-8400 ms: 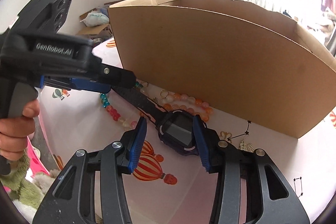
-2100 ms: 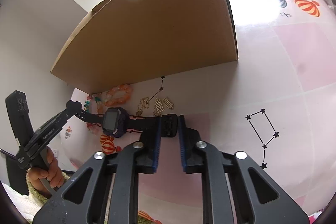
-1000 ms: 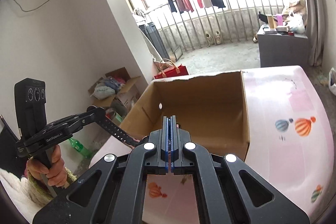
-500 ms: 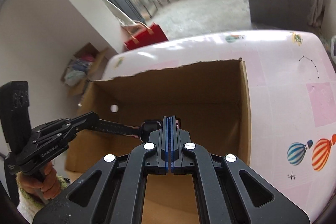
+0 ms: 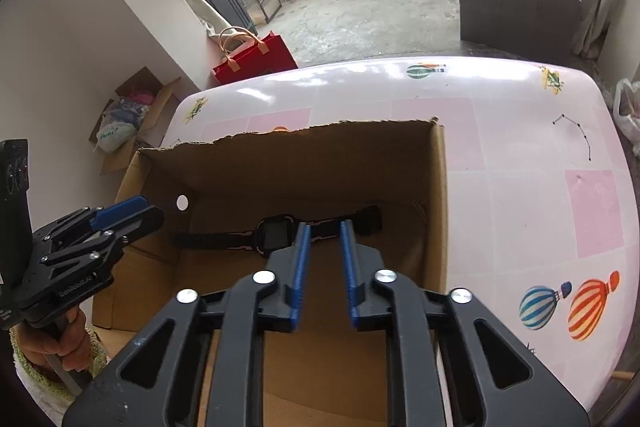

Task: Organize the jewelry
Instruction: 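Open the right gripper to drop the watch into the box, then move the right gripper to the teal and red beaded bracelet and grasp it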

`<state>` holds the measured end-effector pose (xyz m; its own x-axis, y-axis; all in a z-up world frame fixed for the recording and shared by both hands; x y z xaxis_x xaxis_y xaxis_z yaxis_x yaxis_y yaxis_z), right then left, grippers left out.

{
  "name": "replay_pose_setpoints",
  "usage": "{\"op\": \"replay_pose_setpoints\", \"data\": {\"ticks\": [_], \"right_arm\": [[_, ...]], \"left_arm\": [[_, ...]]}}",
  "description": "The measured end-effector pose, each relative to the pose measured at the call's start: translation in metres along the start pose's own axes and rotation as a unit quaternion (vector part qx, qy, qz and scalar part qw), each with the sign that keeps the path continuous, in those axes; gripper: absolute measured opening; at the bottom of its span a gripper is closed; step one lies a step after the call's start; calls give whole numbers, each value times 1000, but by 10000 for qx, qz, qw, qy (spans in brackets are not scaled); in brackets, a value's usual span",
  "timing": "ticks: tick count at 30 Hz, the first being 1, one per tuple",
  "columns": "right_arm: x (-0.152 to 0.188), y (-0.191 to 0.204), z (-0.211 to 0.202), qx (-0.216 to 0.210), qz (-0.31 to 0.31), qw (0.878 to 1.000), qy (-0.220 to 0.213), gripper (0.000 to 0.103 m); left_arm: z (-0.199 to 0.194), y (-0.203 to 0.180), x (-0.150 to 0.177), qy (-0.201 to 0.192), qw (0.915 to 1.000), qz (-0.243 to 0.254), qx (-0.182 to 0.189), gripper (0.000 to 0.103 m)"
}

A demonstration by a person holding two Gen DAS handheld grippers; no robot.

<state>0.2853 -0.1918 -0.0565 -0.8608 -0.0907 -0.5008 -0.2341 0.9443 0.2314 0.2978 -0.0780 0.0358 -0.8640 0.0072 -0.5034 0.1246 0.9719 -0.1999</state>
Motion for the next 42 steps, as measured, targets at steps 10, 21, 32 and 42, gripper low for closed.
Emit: {"op": "replay_pose_setpoints", "data": {"ticks": [10,21,32,42], "right_arm": [[33,3,-77,-191,-34,9964,-828,34],[149,52,-107,-1204,-61,9843,-1285,36],[182,139,22,-1570,171,9874,-45,36],[180,176,52,-1011,-650,9926,155,22]], "left_arm": [[-85,23,29,-964,9950,167,187,59],[-141,101,163,-1788,9827,-484,-15,70],[-49,108,210,-895,9932,-421,-616,59],[-11,93,213,-651,9900,288,-1219,45]]}}
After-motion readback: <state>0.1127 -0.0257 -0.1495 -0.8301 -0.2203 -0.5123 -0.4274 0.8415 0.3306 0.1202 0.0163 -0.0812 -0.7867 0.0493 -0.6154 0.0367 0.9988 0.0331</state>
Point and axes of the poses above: each gripper's, at about its wrist camera, not at the fingertips, and z roughly the way its jaws point, y to its left, x to its underside, the point moved 5 cm from there along z, roughly the way its jaws point, and after that the axes turned 10 degrees about -z, right-handed, at the moved point
